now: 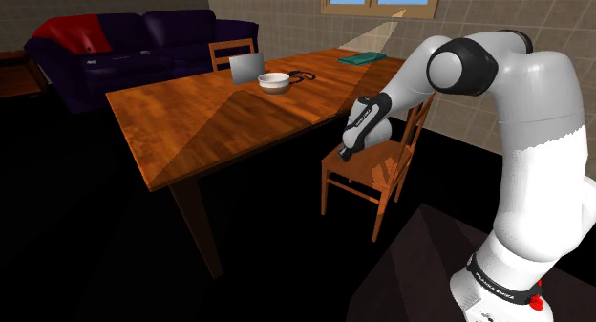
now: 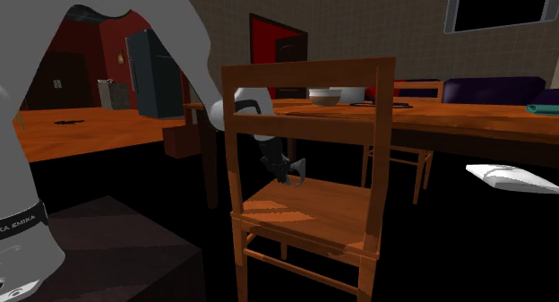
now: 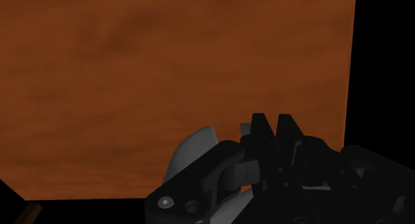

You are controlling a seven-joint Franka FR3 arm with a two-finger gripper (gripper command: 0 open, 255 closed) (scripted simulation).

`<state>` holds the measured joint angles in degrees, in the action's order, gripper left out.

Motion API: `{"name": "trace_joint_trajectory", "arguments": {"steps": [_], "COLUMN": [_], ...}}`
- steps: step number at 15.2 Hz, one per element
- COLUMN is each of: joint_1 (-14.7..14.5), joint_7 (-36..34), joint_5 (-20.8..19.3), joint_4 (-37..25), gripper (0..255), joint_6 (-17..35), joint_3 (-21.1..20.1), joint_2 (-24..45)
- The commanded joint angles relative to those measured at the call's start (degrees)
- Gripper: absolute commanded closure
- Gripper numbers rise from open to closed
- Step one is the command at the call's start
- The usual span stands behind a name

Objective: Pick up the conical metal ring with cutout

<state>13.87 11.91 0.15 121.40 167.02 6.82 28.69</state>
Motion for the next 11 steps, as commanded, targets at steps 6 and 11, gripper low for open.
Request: {"name": "trace_joint_trajectory", "arguments": {"steps": [6, 11], "joint_1": [-0.05, -0.44], "joint_7": [-0.06, -0.17], "joint_5": [0.00, -0.37], "joint_4": [-0.09, 0.38], "gripper": [255, 255], "joint_6": [-0.03, -2.92], "joint_3": [0.00, 0.46], "joint_2": [0.10, -3.26]}}
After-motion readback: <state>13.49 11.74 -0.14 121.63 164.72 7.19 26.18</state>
